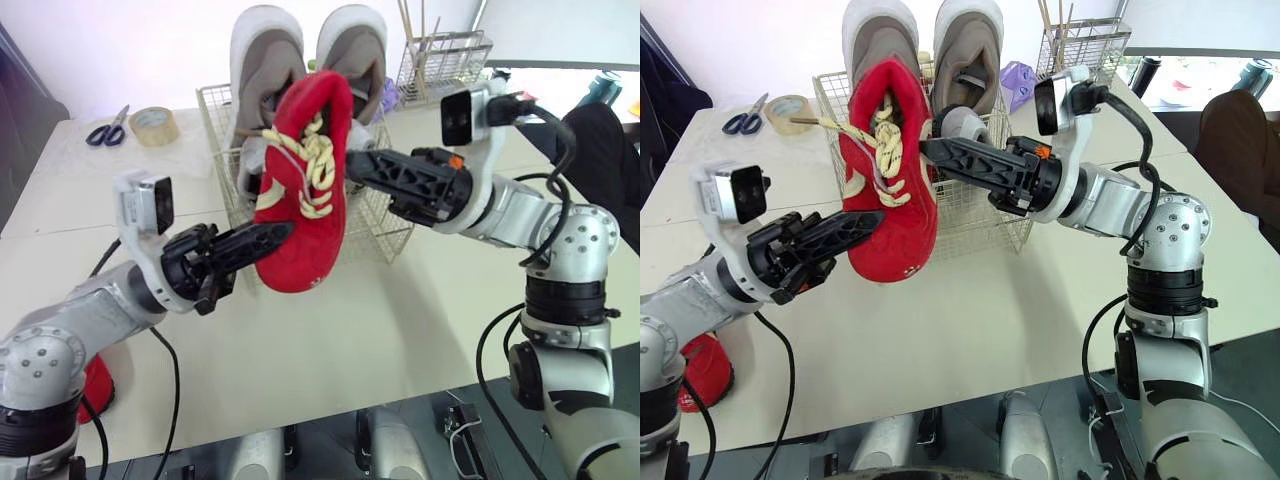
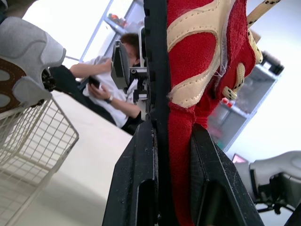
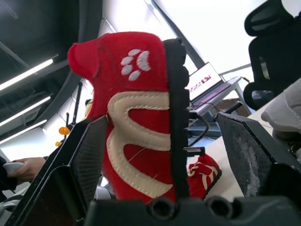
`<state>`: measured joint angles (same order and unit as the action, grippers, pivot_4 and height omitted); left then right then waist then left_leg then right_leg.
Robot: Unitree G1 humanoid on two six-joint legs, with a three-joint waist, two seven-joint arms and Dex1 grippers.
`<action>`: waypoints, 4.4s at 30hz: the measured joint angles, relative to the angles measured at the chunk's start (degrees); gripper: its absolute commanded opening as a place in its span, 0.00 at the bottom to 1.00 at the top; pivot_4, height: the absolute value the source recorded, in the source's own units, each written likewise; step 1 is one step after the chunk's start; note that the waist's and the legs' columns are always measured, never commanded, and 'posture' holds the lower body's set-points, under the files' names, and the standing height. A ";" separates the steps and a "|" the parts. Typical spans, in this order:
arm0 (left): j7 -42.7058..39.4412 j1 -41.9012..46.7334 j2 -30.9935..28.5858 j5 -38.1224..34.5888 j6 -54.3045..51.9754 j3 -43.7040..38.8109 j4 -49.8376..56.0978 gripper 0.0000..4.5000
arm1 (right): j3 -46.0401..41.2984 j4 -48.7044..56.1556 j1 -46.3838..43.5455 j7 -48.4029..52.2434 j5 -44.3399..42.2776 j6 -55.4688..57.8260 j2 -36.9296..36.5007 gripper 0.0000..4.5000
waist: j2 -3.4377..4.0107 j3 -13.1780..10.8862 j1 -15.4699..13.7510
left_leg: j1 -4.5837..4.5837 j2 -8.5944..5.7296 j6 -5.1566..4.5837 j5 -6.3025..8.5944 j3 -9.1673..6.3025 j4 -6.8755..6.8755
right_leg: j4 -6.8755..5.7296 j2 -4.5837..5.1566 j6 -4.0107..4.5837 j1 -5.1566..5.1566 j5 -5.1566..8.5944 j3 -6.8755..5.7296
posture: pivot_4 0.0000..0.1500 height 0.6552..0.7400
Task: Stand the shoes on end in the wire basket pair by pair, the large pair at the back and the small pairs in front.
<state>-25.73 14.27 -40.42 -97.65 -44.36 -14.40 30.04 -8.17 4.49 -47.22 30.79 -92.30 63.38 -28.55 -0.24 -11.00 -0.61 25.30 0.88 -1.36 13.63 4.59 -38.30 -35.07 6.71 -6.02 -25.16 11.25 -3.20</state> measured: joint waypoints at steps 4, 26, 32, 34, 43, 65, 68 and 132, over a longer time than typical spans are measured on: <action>0.02 0.01 -0.01 -0.39 -0.02 -0.06 -0.36 0.05 | -1.46 -0.02 0.92 0.46 -0.90 0.05 -0.35 0.89 | 0.00 0.00 0.02 | 0.00 0.00 0.00 0.00 0.00 0.00 | 0.00 0.00 0.02 0.00 0.01 0.00 | 1.00 1.00; -0.31 0.00 1.22 2.20 -1.40 3.96 0.36 0.05 | -0.27 1.93 1.56 -1.27 0.97 -0.82 2.66 0.23 | 0.00 0.00 0.02 | 0.01 0.01 0.00 0.00 -0.02 0.01 | 0.01 0.00 0.09 -0.01 0.05 0.00 | 1.00 1.00; -0.27 0.06 1.19 2.48 -1.51 3.96 0.22 0.46 | -0.24 2.59 1.62 -0.85 1.47 -0.66 1.98 0.10 | 0.00 0.00 0.03 | 0.01 0.02 0.00 0.00 -0.02 0.01 | 0.02 0.00 0.10 -0.02 0.06 0.00 | 1.00 1.00; -0.26 0.07 0.89 2.77 -1.67 3.96 -0.06 0.66 | -0.20 3.52 1.57 0.56 2.18 -0.51 0.62 0.10 | 0.00 0.00 -0.02 | 0.01 0.02 0.00 0.00 -0.03 0.01 | 0.02 0.00 0.10 -0.02 0.06 0.00 | 1.00 1.00; 2.60 -4.02 -10.72 5.78 -3.61 -3.33 2.77 0.88 | -2.16 2.54 -4.09 14.65 17.92 -9.20 -8.73 0.10 | -0.07 -0.04 0.11 | 0.05 0.05 0.02 0.02 -0.01 0.09 | 0.12 -0.02 0.11 -0.12 0.08 0.00 | 1.00 1.00; 0.37 -11.96 -23.19 -1.71 -6.87 -15.51 7.04 0.88 | 7.03 -25.12 -6.26 49.25 56.05 -47.49 -3.12 0.10 | 0.00 -0.09 1.29 | 0.05 0.06 0.10 -0.01 0.17 0.19 | 0.25 -0.01 0.11 -0.15 0.08 -0.02 | 1.00 1.00; 0.37 -11.96 -23.40 -1.78 -6.88 -15.60 7.05 0.88 | 7.65 -27.14 -6.26 51.32 57.86 -49.62 -1.76 0.10 | 0.00 -0.09 1.37 | 0.05 0.06 0.12 -0.01 0.17 0.20 | 0.23 -0.02 0.11 -0.16 0.08 -0.02 | 1.00 1.00; 4.92 -11.73 -16.77 9.42 -5.08 -11.47 6.88 0.89 | 15.44 6.55 11.55 14.93 74.09 -38.38 5.00 0.53 | -0.04 -0.06 1.33 | 0.02 0.04 0.25 -0.08 0.13 0.24 | 0.09 -0.01 0.12 -0.18 0.08 -0.02 | 1.00 1.00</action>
<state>-20.81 2.53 -57.19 -88.24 -49.44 -25.87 36.92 7.27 11.04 -35.67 45.72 -18.22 25.00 -23.55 -0.28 -11.06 0.72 25.32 0.92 -1.11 13.55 4.72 -38.06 -34.98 6.70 -5.90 -25.34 11.33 -3.22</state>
